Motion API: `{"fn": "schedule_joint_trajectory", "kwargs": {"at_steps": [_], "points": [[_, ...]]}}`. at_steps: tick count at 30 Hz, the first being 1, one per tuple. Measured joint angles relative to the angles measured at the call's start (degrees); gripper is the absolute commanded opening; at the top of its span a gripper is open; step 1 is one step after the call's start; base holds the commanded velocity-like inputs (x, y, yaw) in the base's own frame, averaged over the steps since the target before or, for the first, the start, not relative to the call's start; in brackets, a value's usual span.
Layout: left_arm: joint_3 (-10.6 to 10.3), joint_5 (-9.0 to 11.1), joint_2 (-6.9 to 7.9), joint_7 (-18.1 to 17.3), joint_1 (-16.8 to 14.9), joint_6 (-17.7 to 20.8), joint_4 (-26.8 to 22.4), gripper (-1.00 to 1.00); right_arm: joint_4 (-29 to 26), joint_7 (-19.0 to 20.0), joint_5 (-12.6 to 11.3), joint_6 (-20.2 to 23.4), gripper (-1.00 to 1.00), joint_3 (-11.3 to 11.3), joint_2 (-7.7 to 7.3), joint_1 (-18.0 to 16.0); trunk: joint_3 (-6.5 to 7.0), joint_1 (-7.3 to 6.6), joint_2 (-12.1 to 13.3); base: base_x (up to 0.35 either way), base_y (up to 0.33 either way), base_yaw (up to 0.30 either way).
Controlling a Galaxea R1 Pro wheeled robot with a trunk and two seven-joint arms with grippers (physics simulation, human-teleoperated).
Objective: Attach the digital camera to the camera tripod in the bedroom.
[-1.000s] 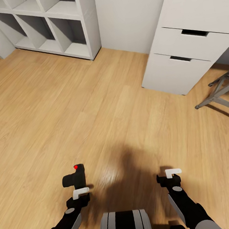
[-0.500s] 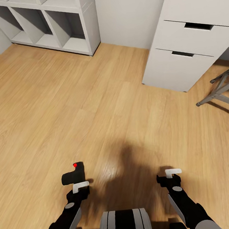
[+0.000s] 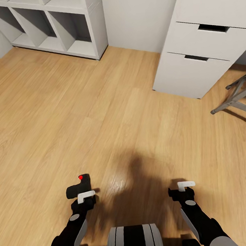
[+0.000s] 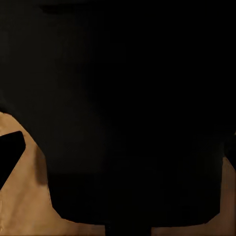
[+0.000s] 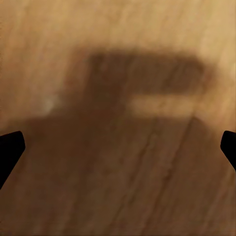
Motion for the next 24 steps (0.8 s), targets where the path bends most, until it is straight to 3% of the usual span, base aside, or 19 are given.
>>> {"fn": "schedule_joint_trajectory", "kwargs": {"at_steps": [10, 17, 20, 22, 24], "points": [[-0.1, 0.1, -0.08, 5.4, 0.1, 0.0, 0.2, 1.0, 0.0, 0.0, 0.0, 0.0, 1.0, 0.0, 0.03, 0.0, 0.0, 0.0, 0.0, 0.0, 0.0, 0.0], [-0.2, -0.1, -0.05, 5.8, 0.1, -0.1, 0.9, 1.0, 0.0, 0.0, 0.0, 0.0, 1.0, 0.0, 0.06, 0.0, 0.0, 0.0, 0.0, 0.0, 0.0, 0.0], [-1.0, -0.1, -0.09, 5.8, 0.1, -3.3, 2.9, 1.0, 0.0, 0.0, 0.0, 0.0, 1.0, 0.0, 0.06, 0.0, 0.0, 0.0, 0.0, 0.0, 0.0, 0.0], [-2.6, -0.2, -0.14, 5.7, 0.1, -6.7, 5.2, 1.0, 0.0, 0.0, 0.0, -0.1, 1.0, 0.0, 0.06, 0.0, 0.0, 0.0, 0.0, 0.0, 0.0, 0.0], [-3.4, -0.2, -0.15, 5.7, 0.1, -7.6, 6.0, 1.0, 0.0, 0.0, 0.0, -0.1, 1.0, 0.0, 0.06, 0.0, 0.0, 0.0, 0.0, 0.0, 0.0, 0.0]]}}
